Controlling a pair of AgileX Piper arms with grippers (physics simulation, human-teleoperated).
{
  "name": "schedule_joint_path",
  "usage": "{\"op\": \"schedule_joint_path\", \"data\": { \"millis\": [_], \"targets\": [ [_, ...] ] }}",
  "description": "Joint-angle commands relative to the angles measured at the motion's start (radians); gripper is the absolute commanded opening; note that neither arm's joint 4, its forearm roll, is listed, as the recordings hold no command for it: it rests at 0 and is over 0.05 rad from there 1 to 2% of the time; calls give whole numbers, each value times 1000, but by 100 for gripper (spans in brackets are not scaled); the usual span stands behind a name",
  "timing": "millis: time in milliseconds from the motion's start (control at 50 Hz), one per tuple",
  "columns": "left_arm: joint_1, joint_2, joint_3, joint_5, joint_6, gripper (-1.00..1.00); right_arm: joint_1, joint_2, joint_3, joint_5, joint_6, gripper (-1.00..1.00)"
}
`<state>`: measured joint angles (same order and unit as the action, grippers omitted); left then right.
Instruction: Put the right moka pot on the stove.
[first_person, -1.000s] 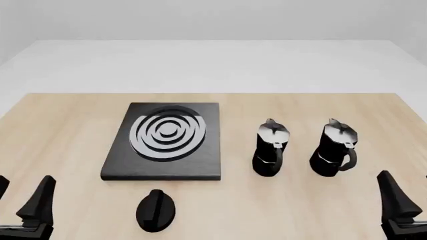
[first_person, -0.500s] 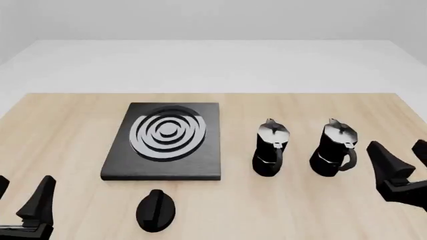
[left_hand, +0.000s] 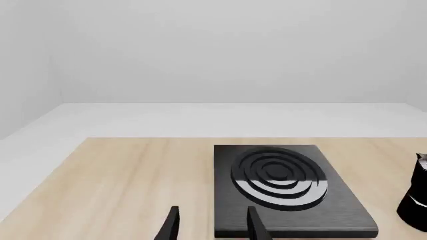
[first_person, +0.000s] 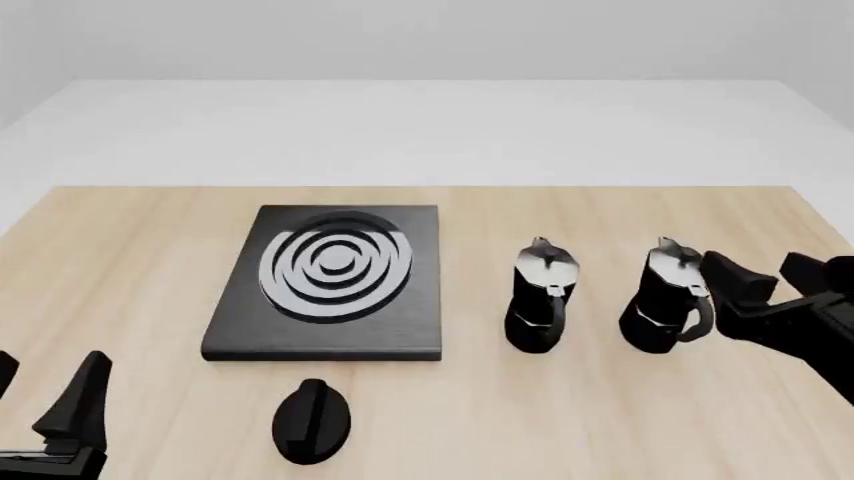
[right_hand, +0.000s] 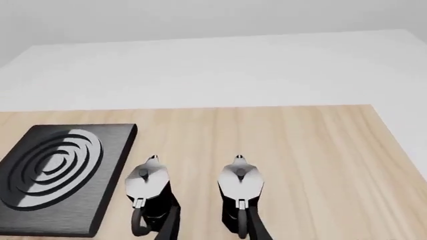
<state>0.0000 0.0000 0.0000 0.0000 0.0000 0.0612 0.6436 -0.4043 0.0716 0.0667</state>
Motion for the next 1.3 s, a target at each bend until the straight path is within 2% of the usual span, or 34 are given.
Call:
{"op": "schedule_joint_path", "data": {
  "millis": [20, 760, 880, 1300],
  "targets": [
    [0, 0, 0, 0, 0, 100, -14, 88, -7, -35, -8, 100],
    [0, 0, 0, 0, 0, 100, -58, 279, 129, -254, 36, 100],
    [0, 0, 0, 0, 0, 100, -64, 305, 138, -285, 21, 100],
    [0, 0, 0, 0, 0, 100, -60, 418, 150, -393, 29, 100]
  ]
}}
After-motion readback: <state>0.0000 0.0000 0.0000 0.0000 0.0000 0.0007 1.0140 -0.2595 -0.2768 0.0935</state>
